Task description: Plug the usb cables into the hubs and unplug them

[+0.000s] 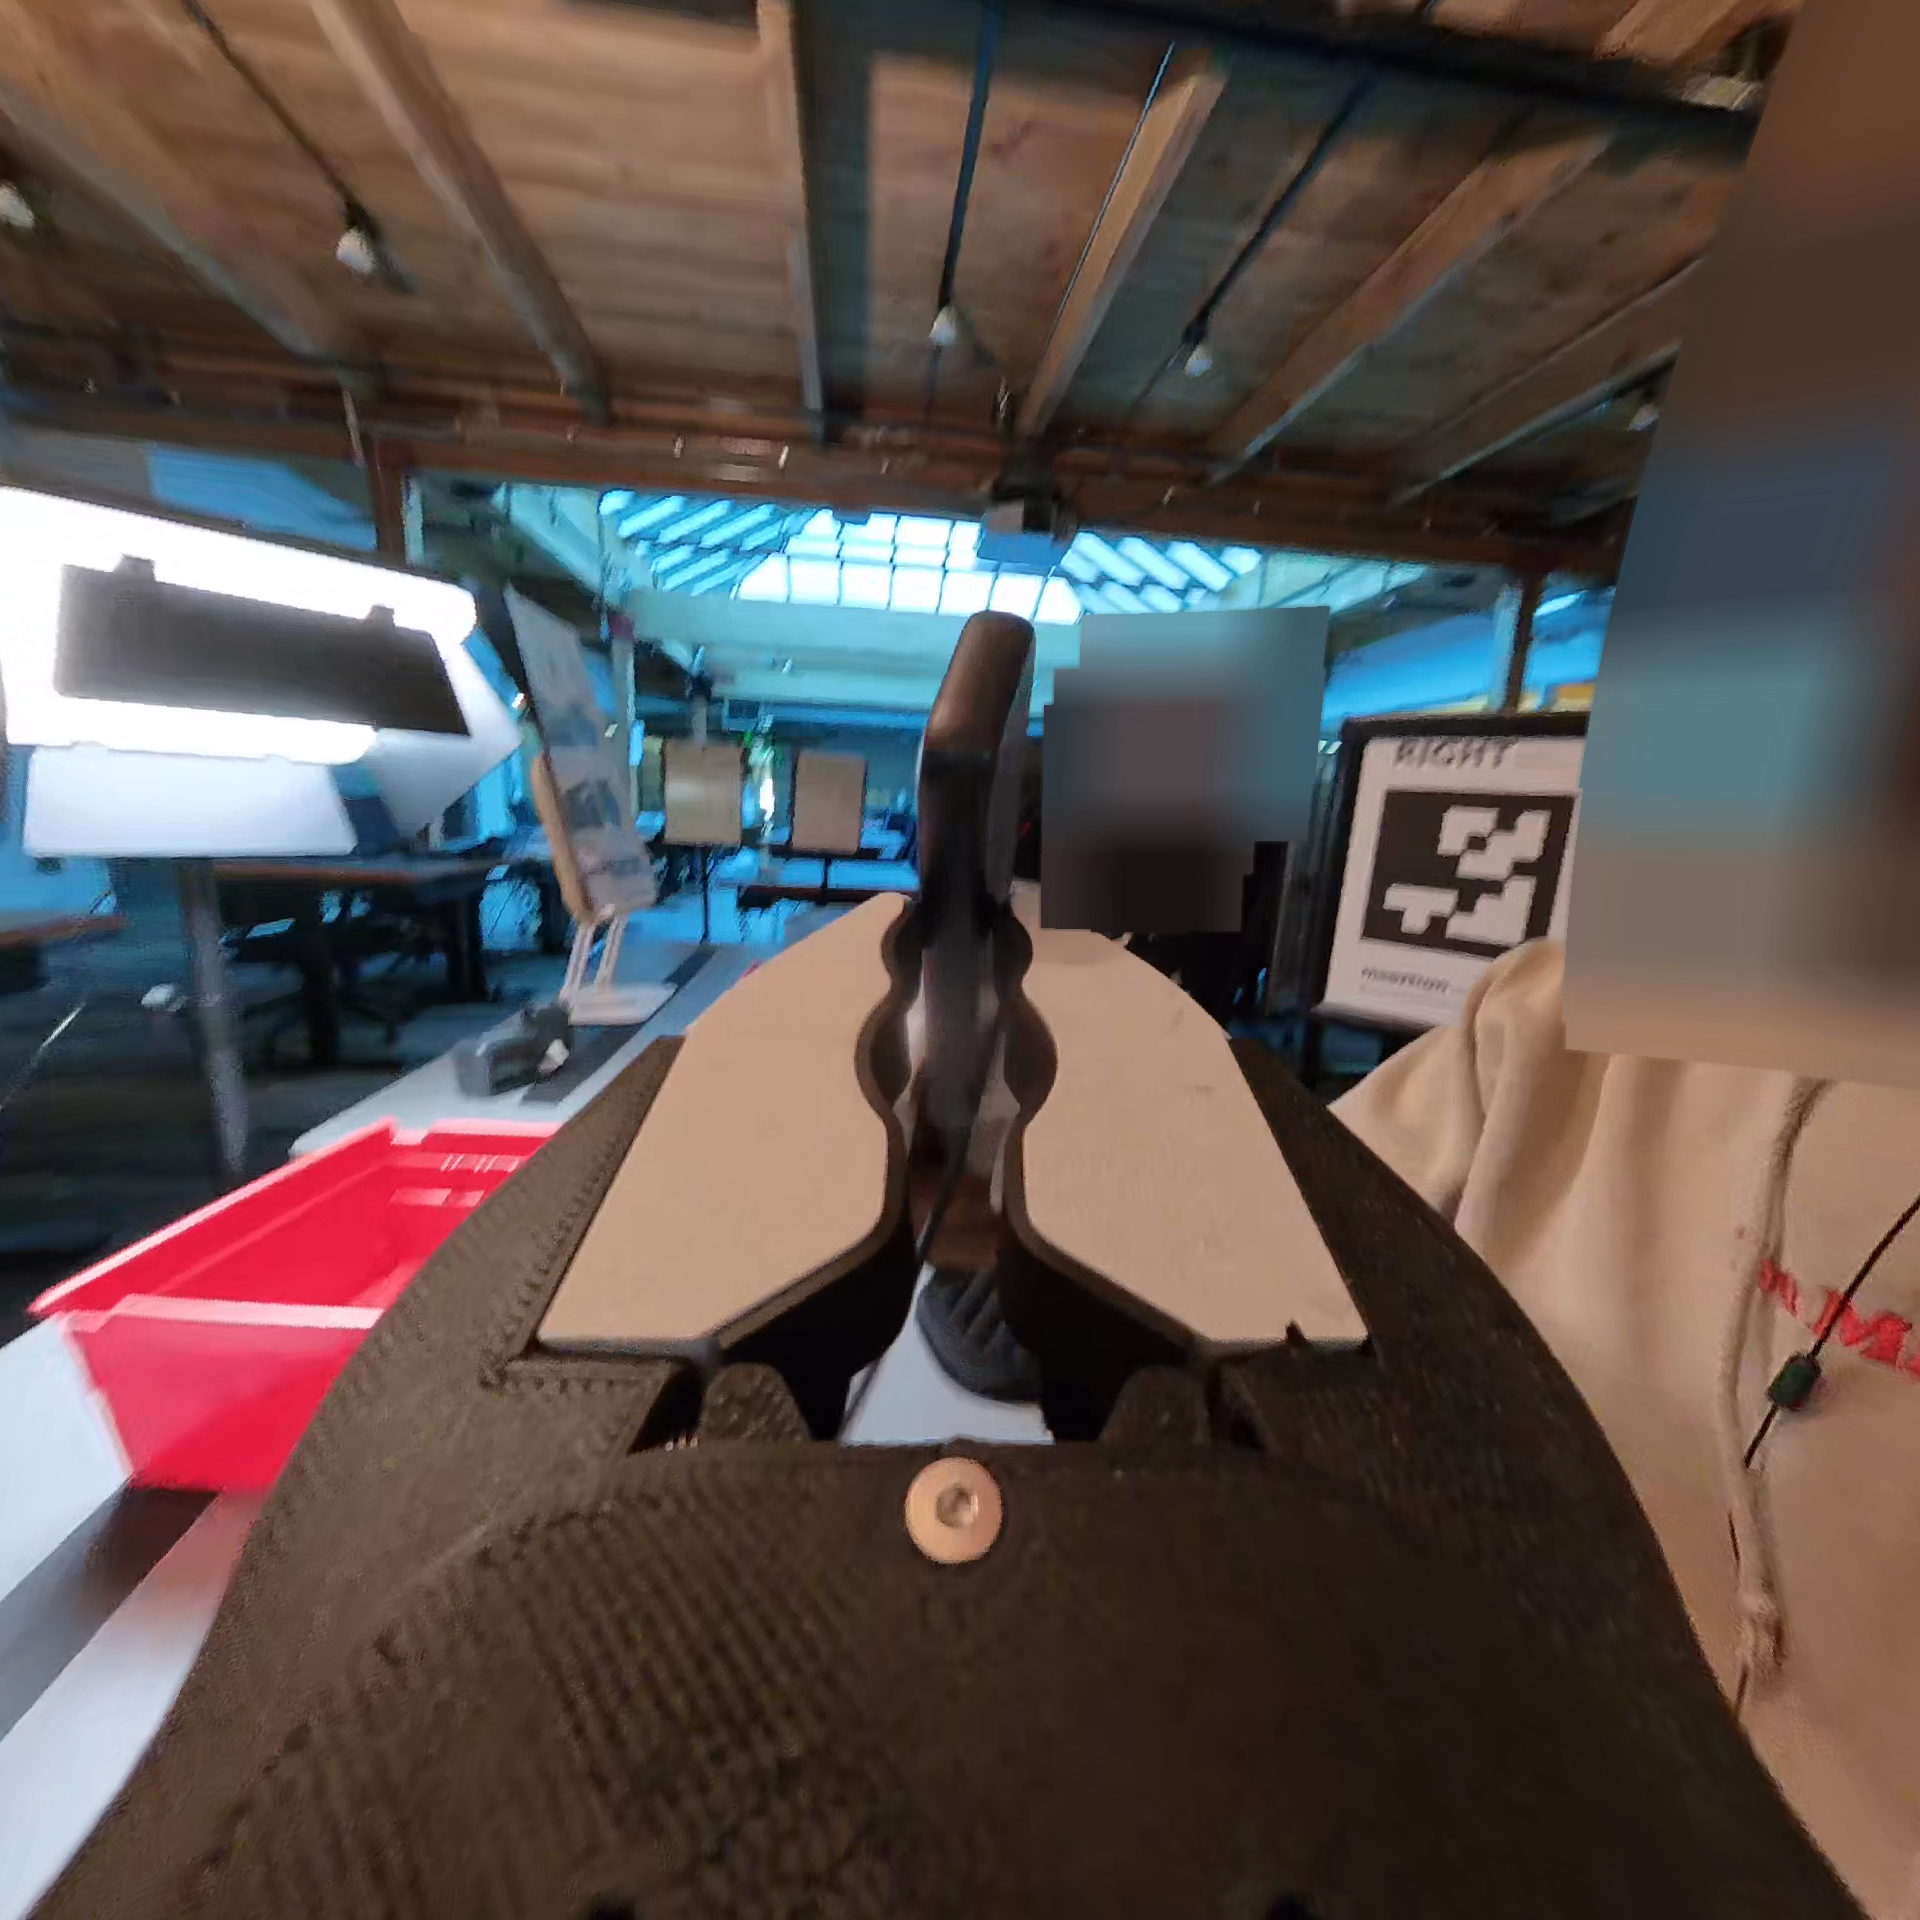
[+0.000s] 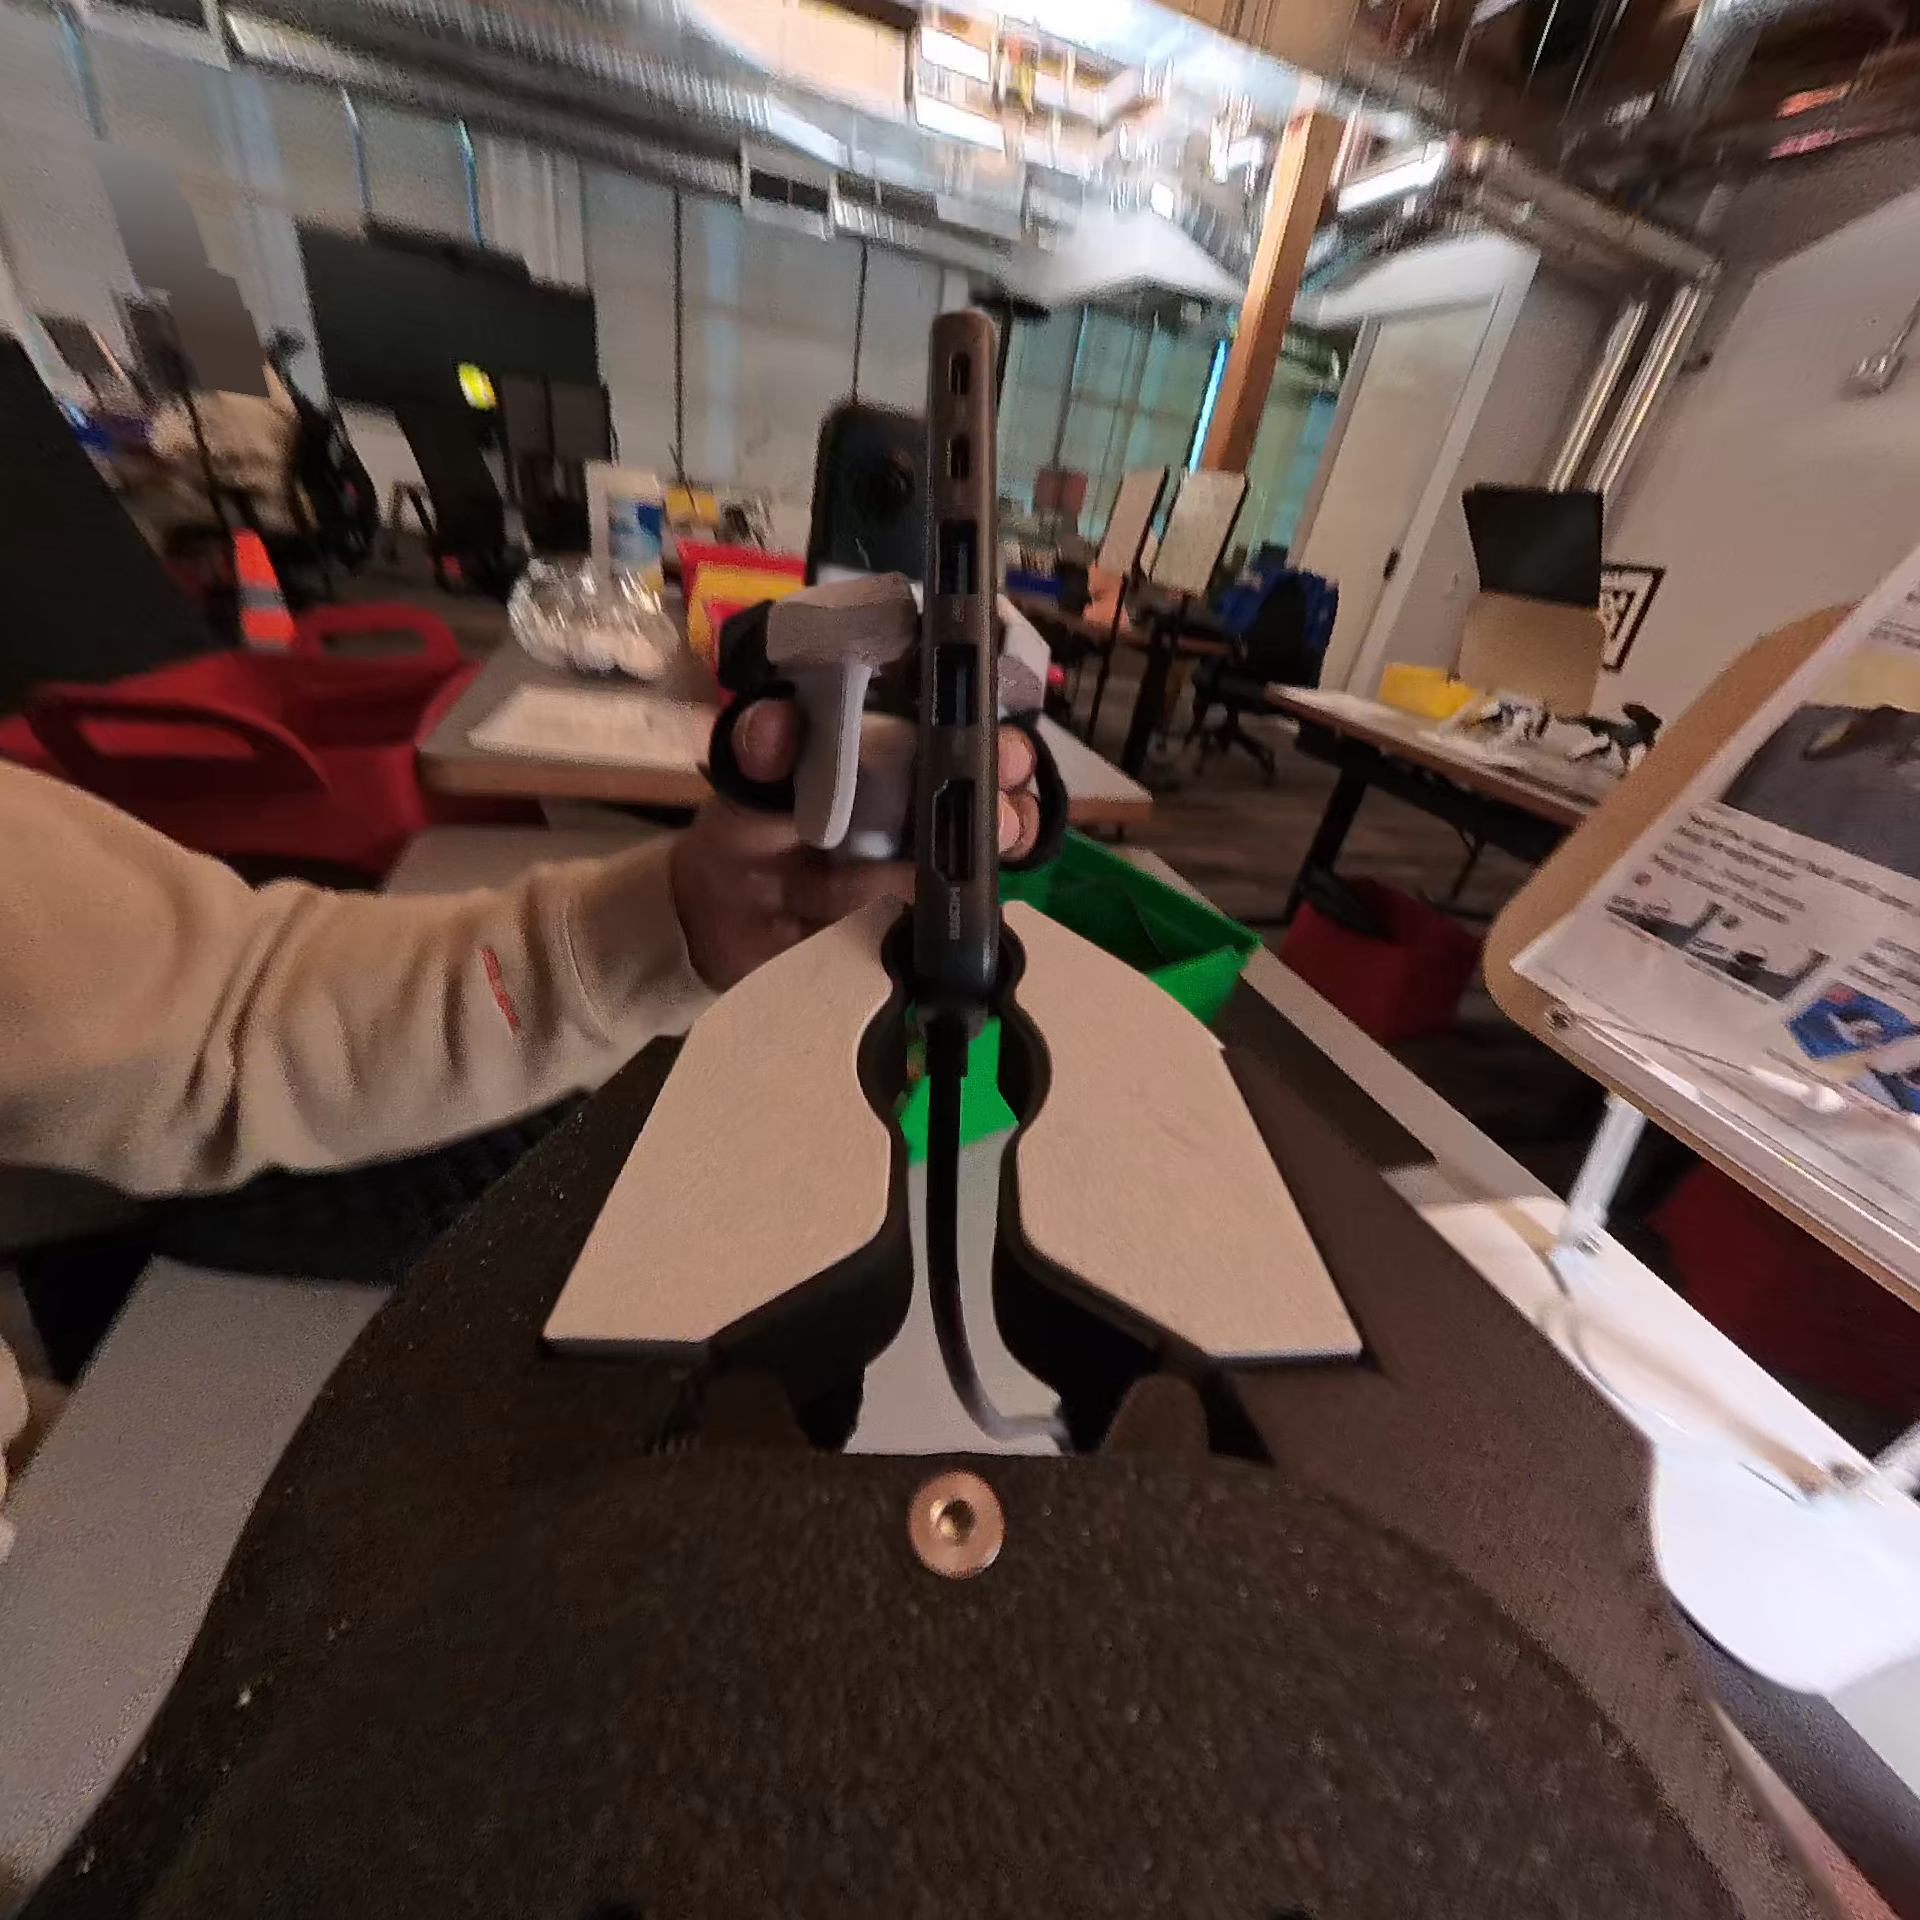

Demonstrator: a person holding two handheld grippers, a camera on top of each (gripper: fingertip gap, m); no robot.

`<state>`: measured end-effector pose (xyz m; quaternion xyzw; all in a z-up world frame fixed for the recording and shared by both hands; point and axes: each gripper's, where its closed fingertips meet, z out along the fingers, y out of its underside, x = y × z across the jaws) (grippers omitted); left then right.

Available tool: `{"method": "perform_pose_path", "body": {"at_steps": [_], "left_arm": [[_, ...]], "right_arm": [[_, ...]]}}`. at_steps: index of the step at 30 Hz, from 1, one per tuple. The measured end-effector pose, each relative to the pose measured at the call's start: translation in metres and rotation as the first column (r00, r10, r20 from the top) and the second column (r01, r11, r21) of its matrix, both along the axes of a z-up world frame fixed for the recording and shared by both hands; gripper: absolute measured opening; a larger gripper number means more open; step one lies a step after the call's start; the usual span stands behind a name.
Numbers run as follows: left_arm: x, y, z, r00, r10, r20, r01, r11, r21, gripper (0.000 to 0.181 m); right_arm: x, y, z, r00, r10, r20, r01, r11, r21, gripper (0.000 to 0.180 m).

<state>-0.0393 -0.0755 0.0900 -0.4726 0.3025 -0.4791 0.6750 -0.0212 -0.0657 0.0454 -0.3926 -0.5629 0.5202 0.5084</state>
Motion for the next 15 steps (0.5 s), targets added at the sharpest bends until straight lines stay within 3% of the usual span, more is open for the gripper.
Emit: {"method": "perform_pose_path", "body": {"at_steps": [3,8,10,15], "left_arm": [[-0.010,0.014,-0.027,0.966,0.142,-0.214,-0.150,0.988,-0.023,0.016],[-0.022,0.023,-0.052,0.796,0.340,-0.500,-0.343,0.935,0.090,0.034],[-0.021,0.025,-0.061,0.729,0.376,-0.573,-0.367,0.920,0.137,0.036],[-0.008,0.031,-0.090,0.549,0.414,-0.727,-0.364,0.901,0.238,0.040]], "right_arm": [[0.009,0.019,-0.015,0.984,-0.099,0.146,0.080,0.988,0.132,0.012],[0.032,0.045,-0.038,0.910,-0.288,0.297,0.150,0.899,0.411,0.012],[0.037,0.052,-0.049,0.880,-0.342,0.331,0.141,0.852,0.504,0.012],[0.035,0.047,-0.065,0.865,-0.326,0.381,0.069,0.829,0.554,0.012]]}}
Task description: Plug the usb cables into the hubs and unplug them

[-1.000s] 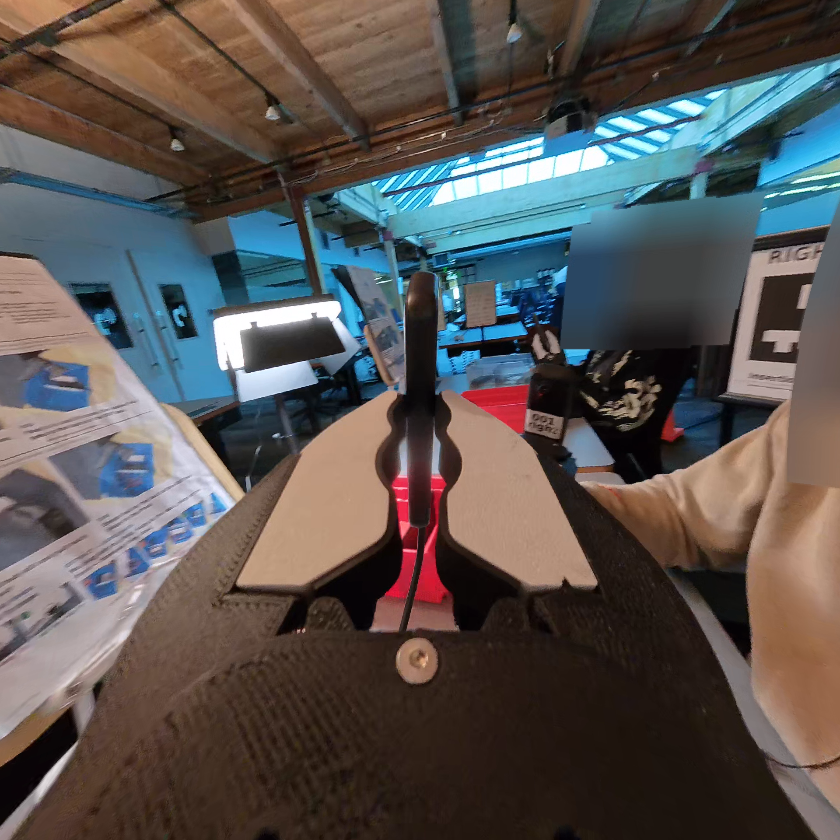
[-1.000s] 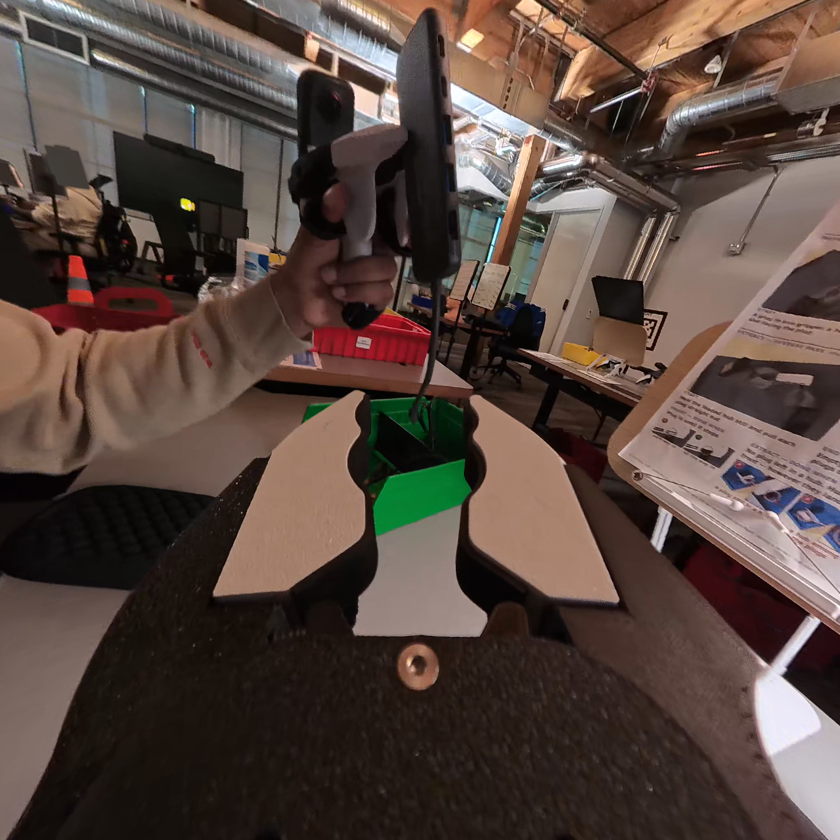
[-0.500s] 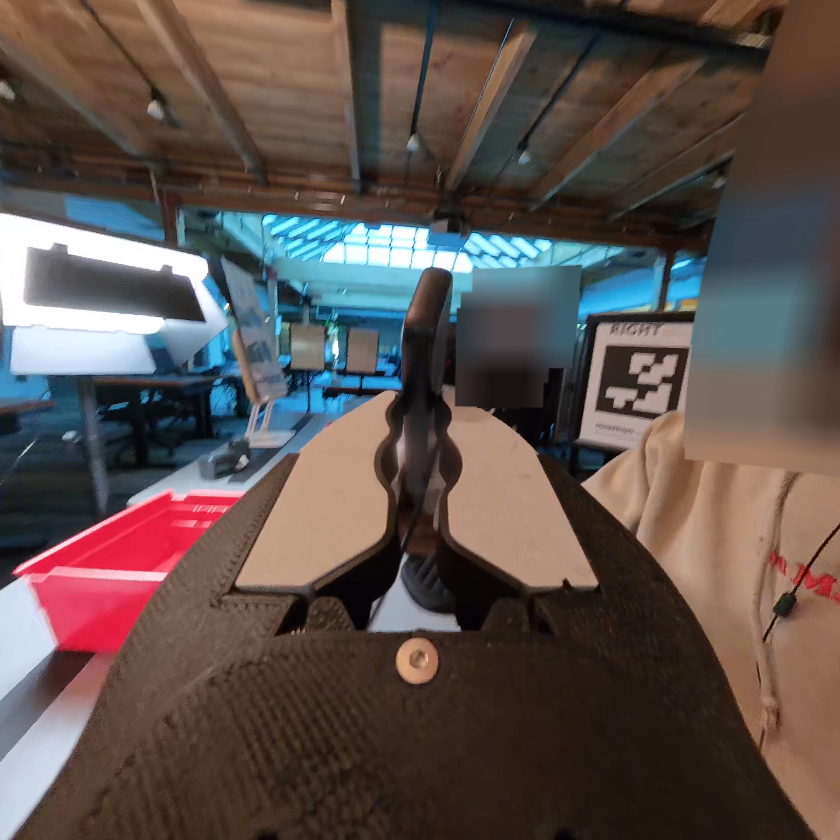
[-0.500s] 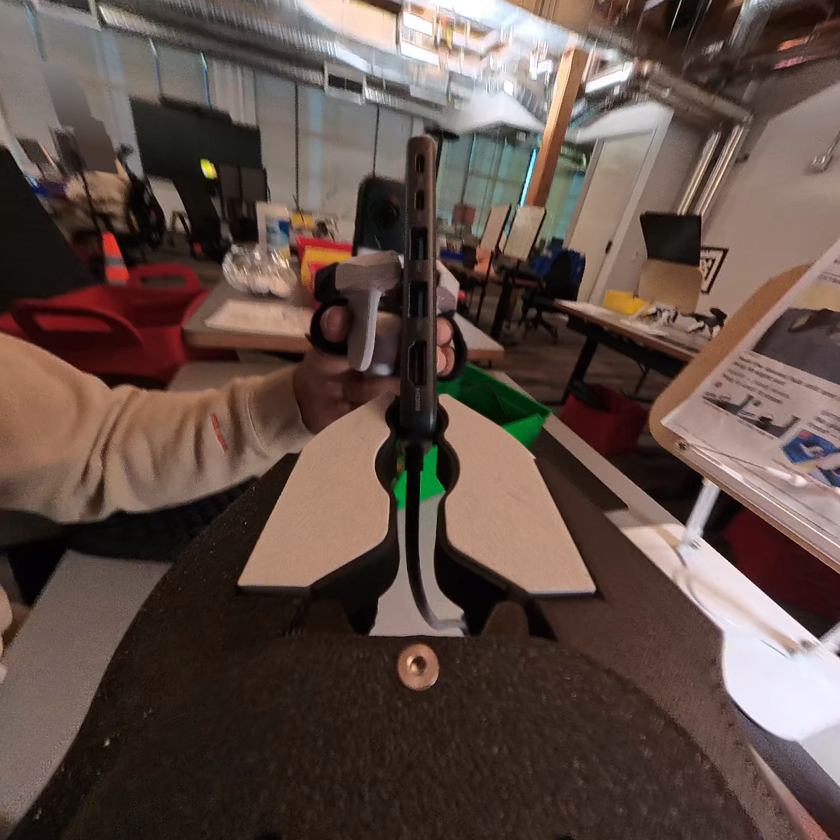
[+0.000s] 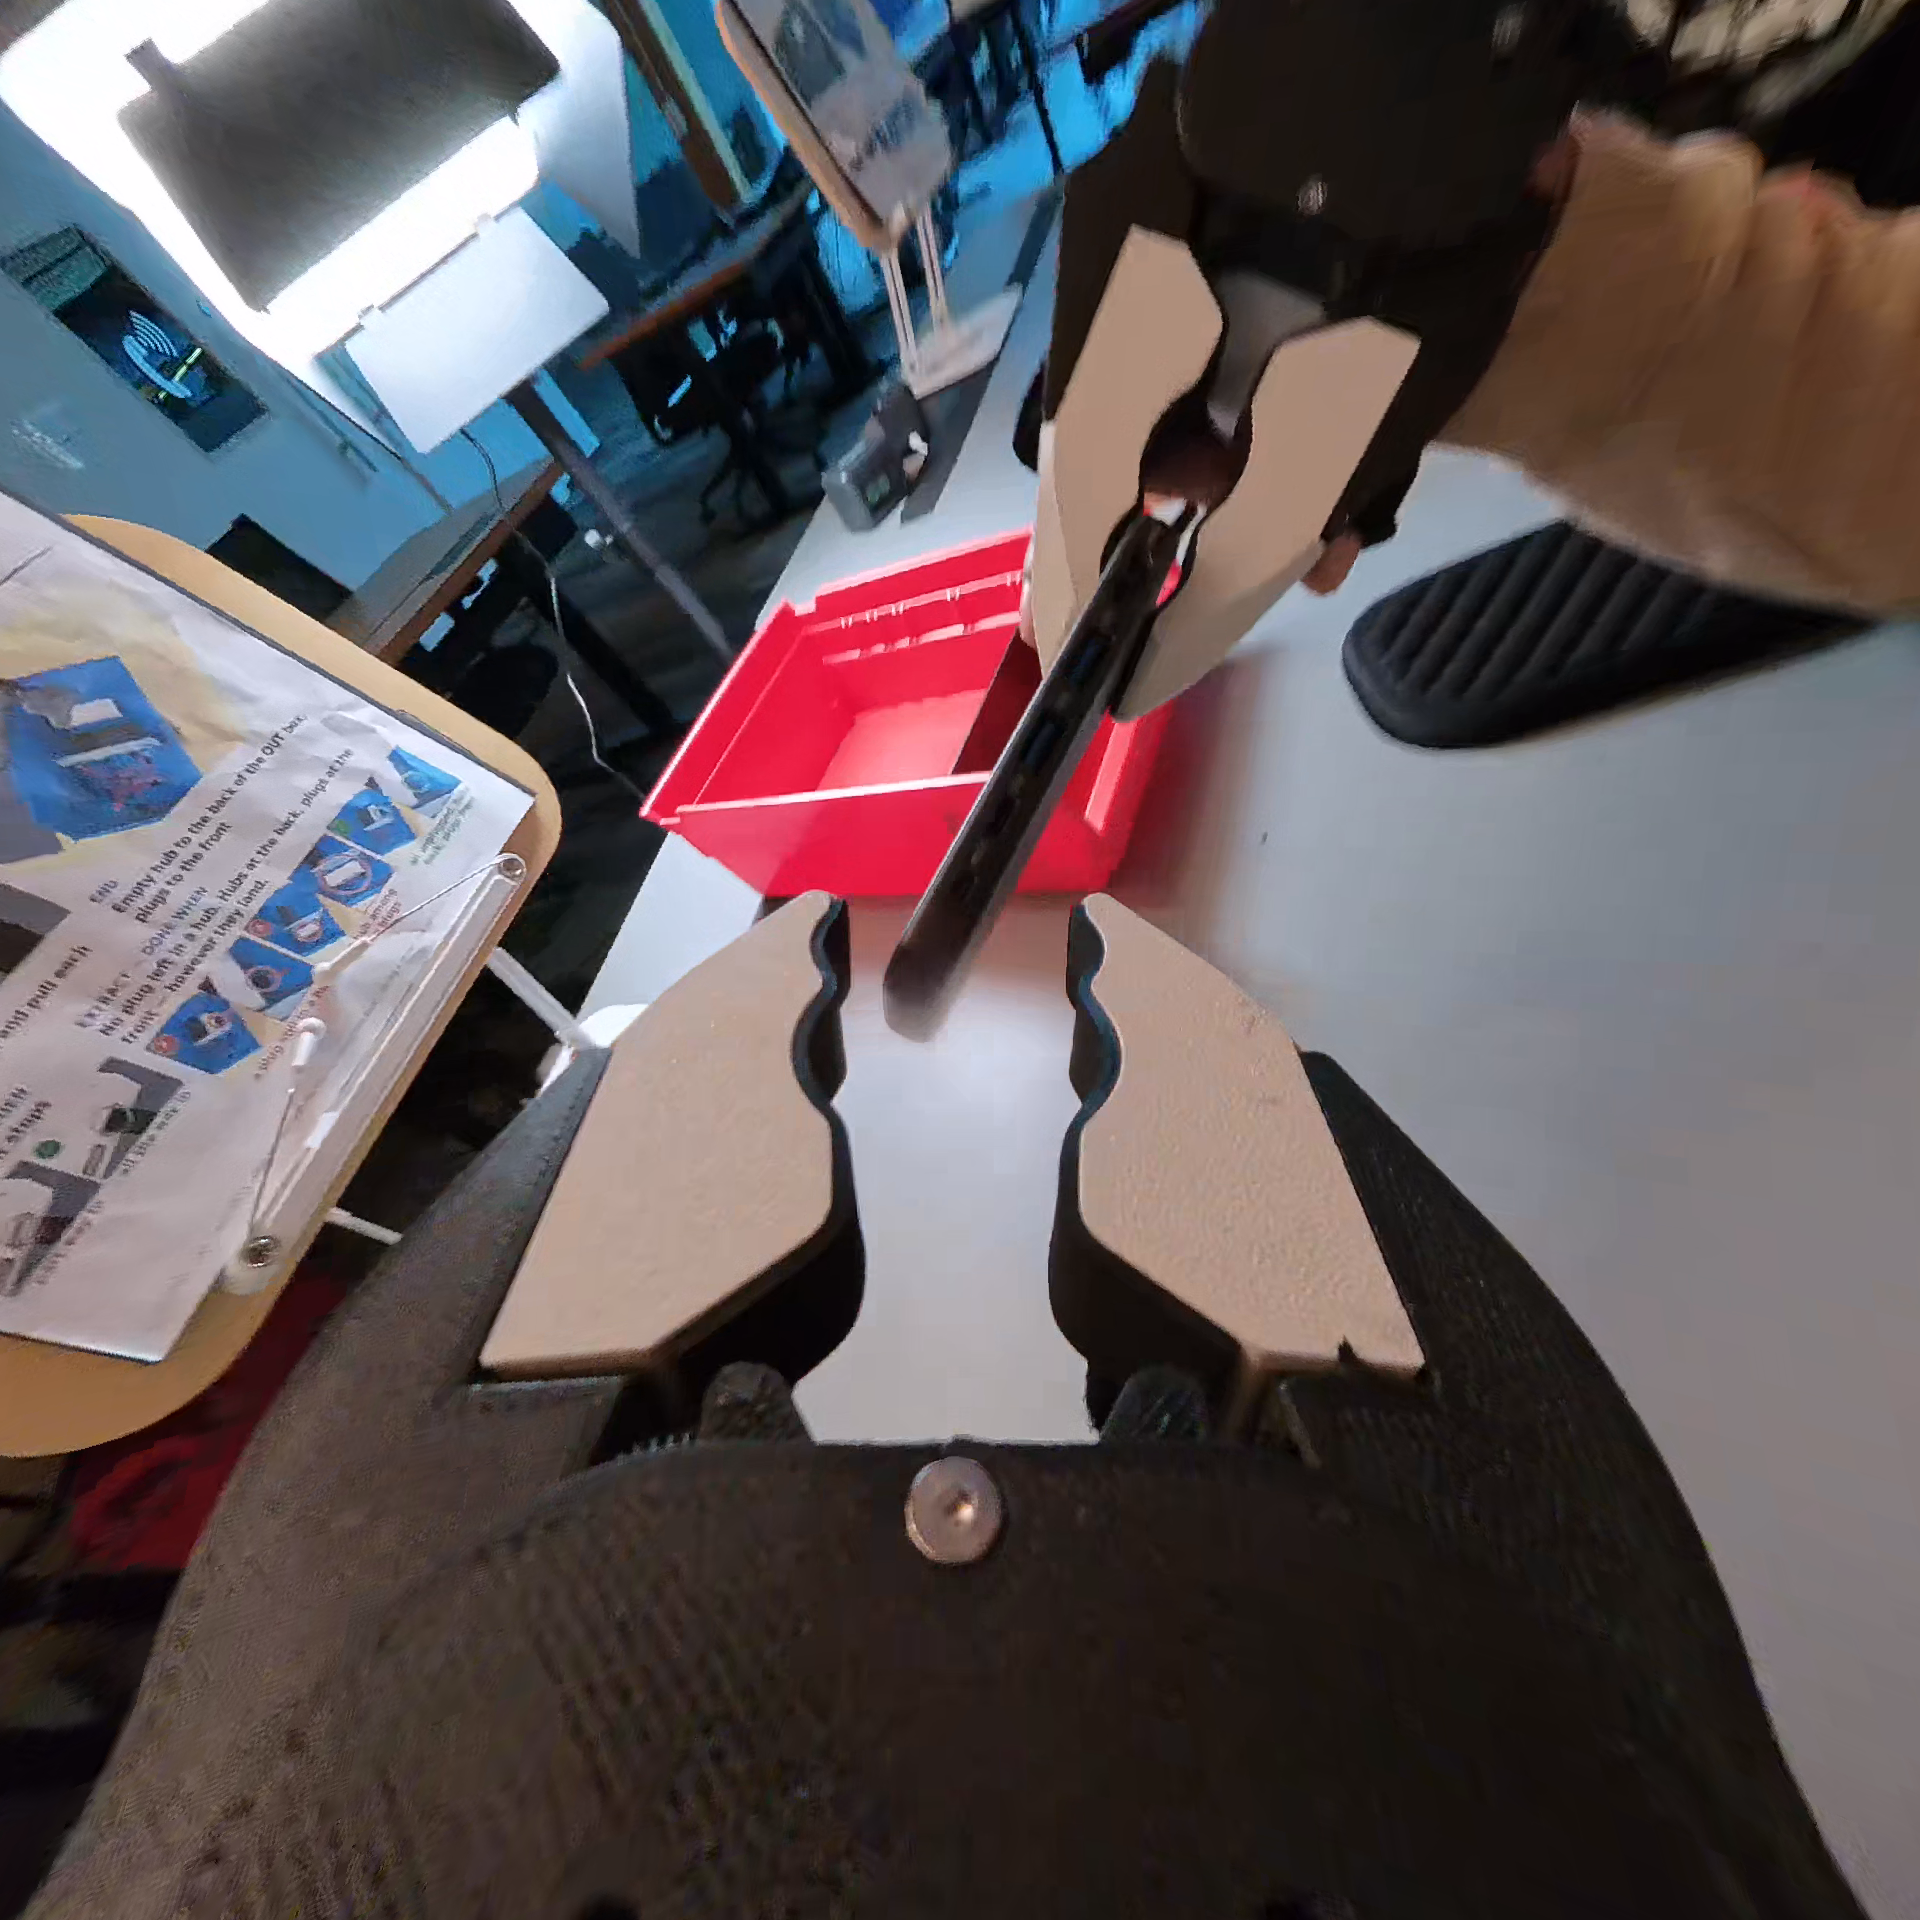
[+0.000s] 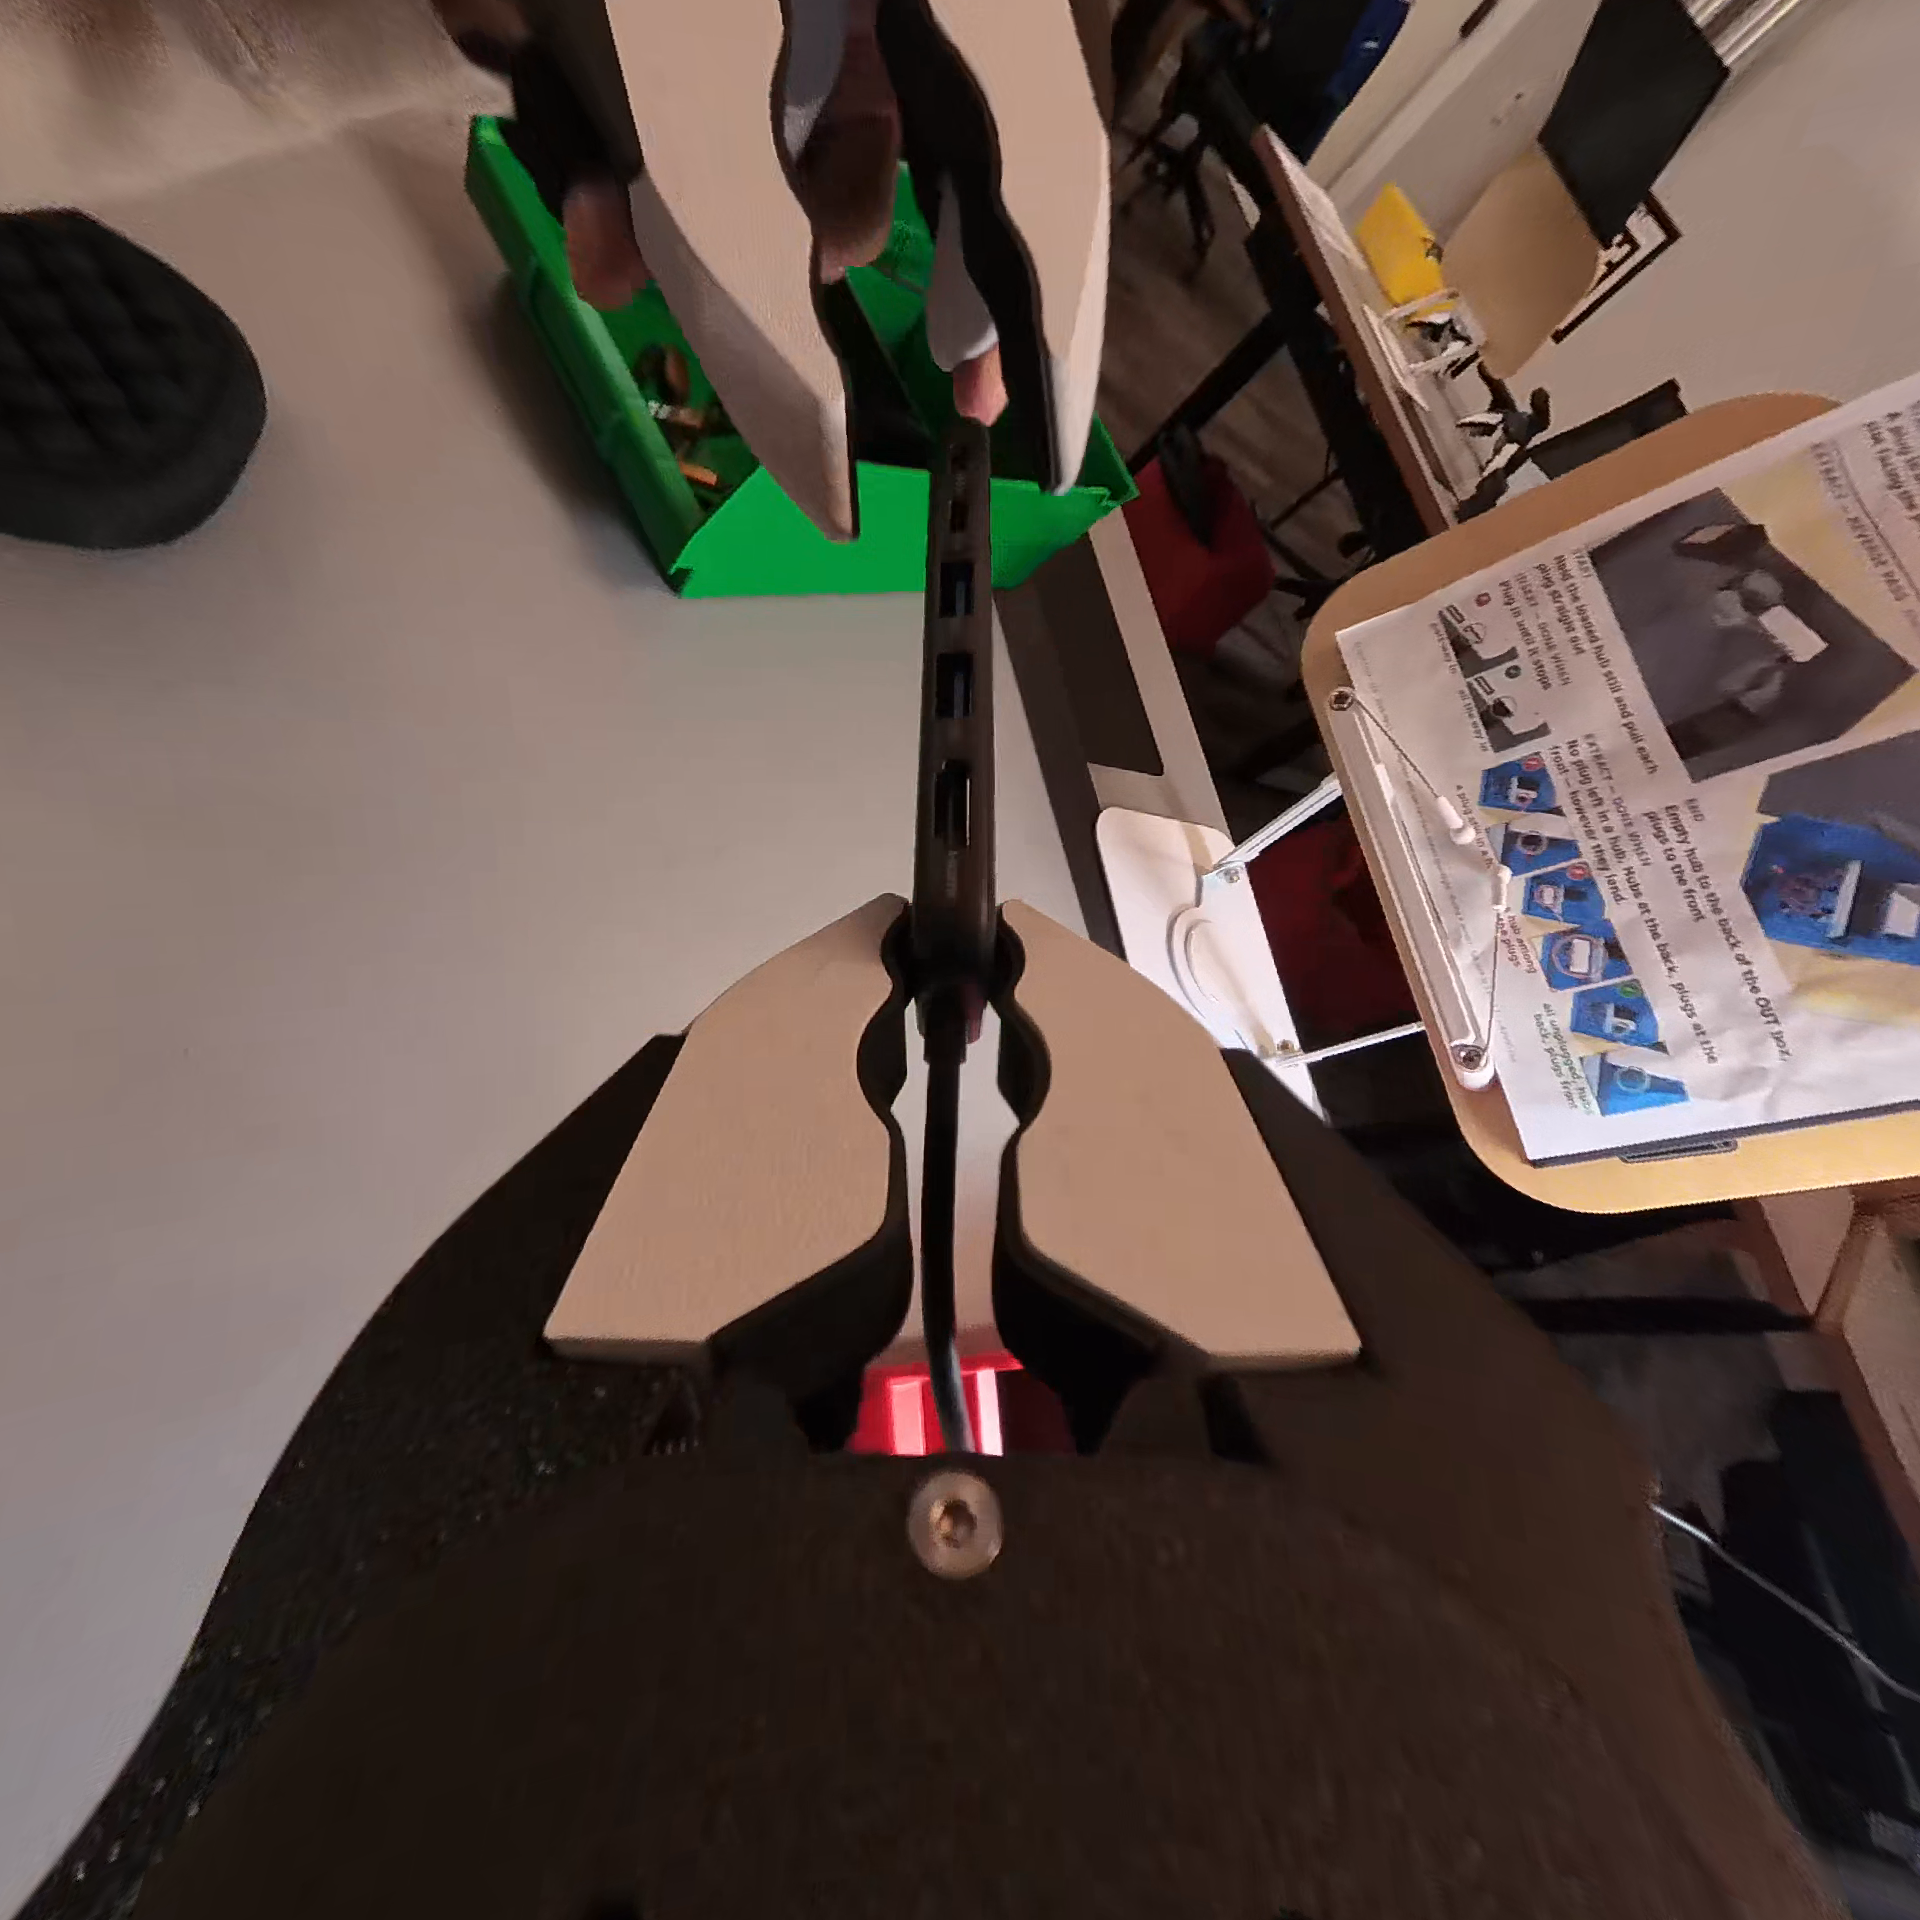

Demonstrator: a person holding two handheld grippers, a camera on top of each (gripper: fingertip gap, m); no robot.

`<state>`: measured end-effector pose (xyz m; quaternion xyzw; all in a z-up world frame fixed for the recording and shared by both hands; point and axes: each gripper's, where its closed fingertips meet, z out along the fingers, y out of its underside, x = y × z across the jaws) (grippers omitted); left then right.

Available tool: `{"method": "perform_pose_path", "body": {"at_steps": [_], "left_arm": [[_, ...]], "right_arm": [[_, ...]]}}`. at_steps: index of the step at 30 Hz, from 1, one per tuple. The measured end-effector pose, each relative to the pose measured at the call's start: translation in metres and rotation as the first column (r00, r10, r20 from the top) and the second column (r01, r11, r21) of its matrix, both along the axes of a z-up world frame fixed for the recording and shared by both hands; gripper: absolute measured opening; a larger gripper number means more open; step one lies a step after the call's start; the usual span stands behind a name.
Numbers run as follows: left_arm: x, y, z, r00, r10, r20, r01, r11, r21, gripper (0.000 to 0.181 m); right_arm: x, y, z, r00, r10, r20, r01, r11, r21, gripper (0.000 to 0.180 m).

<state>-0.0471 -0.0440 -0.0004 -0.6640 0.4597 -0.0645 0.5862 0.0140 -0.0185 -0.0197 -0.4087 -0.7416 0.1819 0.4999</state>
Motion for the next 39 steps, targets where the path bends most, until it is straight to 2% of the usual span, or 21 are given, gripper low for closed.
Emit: {"method": "perform_pose_path", "body": {"at_steps": [3,9,11,15,19,21,22,24,28,30,34,36,39], "left_arm": [[0.008,0.002,-0.012,0.997,0.003,-0.081,-0.002,1.000,0.007,0.036],[0.019,0.001,-0.025,0.993,-0.055,-0.106,0.053,0.998,-0.017,0.019],[0.023,0.000,-0.023,0.992,-0.082,-0.096,0.083,0.997,0.004,0.014],[0.027,-0.002,-0.003,0.978,-0.159,0.135,0.156,0.987,0.032,0.013],[0.010,0.002,0.022,0.880,-0.203,0.430,0.194,0.979,0.065,0.013],[0.004,0.002,0.031,0.825,-0.223,0.520,0.211,0.974,0.084,0.013],[0.002,0.002,0.035,0.802,-0.224,0.553,0.206,0.974,0.097,0.013],[-0.004,0.003,0.043,0.752,-0.229,0.618,0.200,0.973,0.118,0.013],[-0.021,0.005,0.052,0.682,-0.218,0.698,0.167,0.976,0.142,0.013],[-0.024,0.004,0.052,0.657,-0.233,0.716,0.185,0.972,0.147,0.013],[-0.013,-0.010,0.055,0.593,-0.345,0.727,0.289,0.935,0.207,0.013],[0.000,-0.020,0.052,0.584,-0.404,0.704,0.363,0.906,0.219,0.013],[0.020,-0.029,0.039,0.612,-0.461,0.642,0.448,0.872,0.198,0.013]], "right_arm": [[-0.002,-0.005,-0.004,1.000,0.026,0.015,-0.027,1.000,0.012,0.012],[0.001,-0.010,-0.003,0.998,0.061,0.017,-0.061,0.998,0.005,0.013],[0.002,-0.006,0.006,0.998,0.049,-0.039,-0.049,0.999,0.001,0.017],[0.007,-0.007,0.053,0.957,0.039,-0.287,-0.056,0.997,-0.051,0.029],[0.033,-0.018,0.118,0.793,0.057,-0.606,-0.139,0.986,-0.089,0.026],[0.038,-0.028,0.127,0.764,0.080,-0.640,-0.227,0.962,-0.150,0.025],[0.037,-0.026,0.129,0.762,0.050,-0.645,-0.216,0.959,-0.181,0.029],[0.036,-0.021,0.132,0.735,0.011,-0.678,-0.142,0.980,-0.138,0.030],[0.030,-0.038,0.136,0.704,0.045,-0.708,-0.171,0.979,-0.108,0.021],[0.017,-0.051,0.124,0.744,0.076,-0.664,-0.233,0.961,-0.151,0.018],[-0.026,-0.046,0.070,0.876,0.053,-0.480,-0.201,0.944,-0.262,0.034],[-0.037,-0.045,0.054,0.891,0.061,-0.450,-0.220,0.925,-0.311,0.040],[-0.039,-0.052,0.051,0.883,0.108,-0.457,-0.288,0.894,-0.344,0.043]]}}
